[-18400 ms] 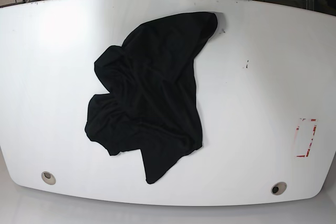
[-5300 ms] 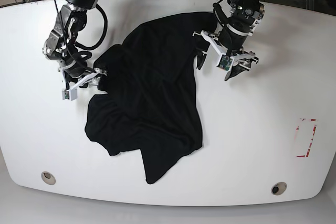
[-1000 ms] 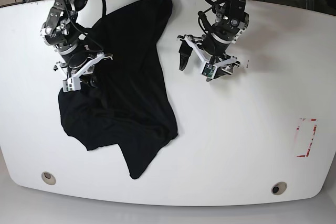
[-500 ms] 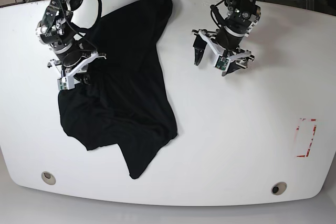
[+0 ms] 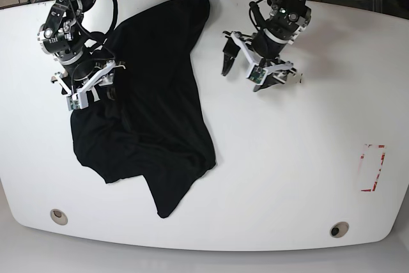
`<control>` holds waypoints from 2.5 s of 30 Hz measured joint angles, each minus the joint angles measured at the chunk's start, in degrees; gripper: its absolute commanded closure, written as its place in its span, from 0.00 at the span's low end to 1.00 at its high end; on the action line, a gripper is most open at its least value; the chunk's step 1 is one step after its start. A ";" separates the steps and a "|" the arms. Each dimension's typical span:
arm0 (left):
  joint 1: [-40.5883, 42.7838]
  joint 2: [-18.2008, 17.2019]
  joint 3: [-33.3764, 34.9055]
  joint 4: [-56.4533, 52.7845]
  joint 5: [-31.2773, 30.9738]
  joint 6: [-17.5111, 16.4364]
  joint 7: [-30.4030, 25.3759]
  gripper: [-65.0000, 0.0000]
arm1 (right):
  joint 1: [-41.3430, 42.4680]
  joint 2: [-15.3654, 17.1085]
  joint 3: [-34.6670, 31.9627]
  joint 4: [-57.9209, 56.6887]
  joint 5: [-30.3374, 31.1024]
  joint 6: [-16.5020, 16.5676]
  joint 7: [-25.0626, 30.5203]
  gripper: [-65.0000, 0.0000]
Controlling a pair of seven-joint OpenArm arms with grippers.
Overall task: Fold the T-shirt properly
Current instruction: 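Move the left gripper over the shirt and pinch the fabric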
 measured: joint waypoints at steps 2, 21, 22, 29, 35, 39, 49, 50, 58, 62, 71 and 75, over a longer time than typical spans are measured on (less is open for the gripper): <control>-1.40 1.75 0.94 -1.33 -0.70 -1.01 -0.04 0.28 | -0.20 0.04 -0.02 -0.02 0.02 0.02 0.48 0.50; -13.35 6.95 6.47 -11.54 -5.51 2.45 0.96 0.14 | -0.33 0.55 -0.39 -0.44 0.02 0.15 1.03 0.53; -13.79 6.99 6.47 -12.04 -5.09 3.26 1.40 0.13 | -0.46 0.37 -0.39 -0.39 0.02 0.17 0.98 0.53; -15.98 6.99 6.51 -14.21 -4.68 3.39 1.90 0.14 | -0.61 0.02 -0.42 -0.39 0.02 0.24 0.83 0.55; -19.58 7.02 6.95 -17.88 -4.66 4.17 2.51 0.16 | -0.46 0.00 -0.31 -0.37 0.20 0.70 1.01 0.57; -20.44 7.04 6.82 -19.56 -4.66 4.17 2.25 0.15 | -0.46 -0.02 -0.31 -0.31 0.20 1.09 0.98 0.57; -21.86 7.08 5.44 -26.03 -5.90 4.24 2.80 0.15 | -0.50 0.00 -0.44 -0.24 0.20 1.07 1.20 0.56; -22.29 7.15 5.03 -27.34 -7.45 4.22 2.58 0.15 | -0.48 0.02 -0.44 -0.31 0.24 1.11 1.29 0.56; -22.12 5.22 5.01 -28.20 -9.20 4.44 1.90 0.16 | -0.63 0.17 -0.74 -0.46 0.02 1.14 1.44 0.58; -21.33 2.29 4.79 -27.61 -10.03 2.97 1.55 0.16 | -1.01 -0.98 -1.33 -1.44 -1.22 0.72 0.46 0.63; -21.38 -0.17 4.13 -25.31 -8.96 4.85 3.98 0.16 | -1.40 -1.20 -1.40 -1.68 -1.05 1.07 0.39 0.67; -21.20 0.17 4.31 -25.18 -9.01 4.61 4.02 0.16 | -1.44 -1.07 -1.20 -1.64 -1.16 0.90 0.33 0.67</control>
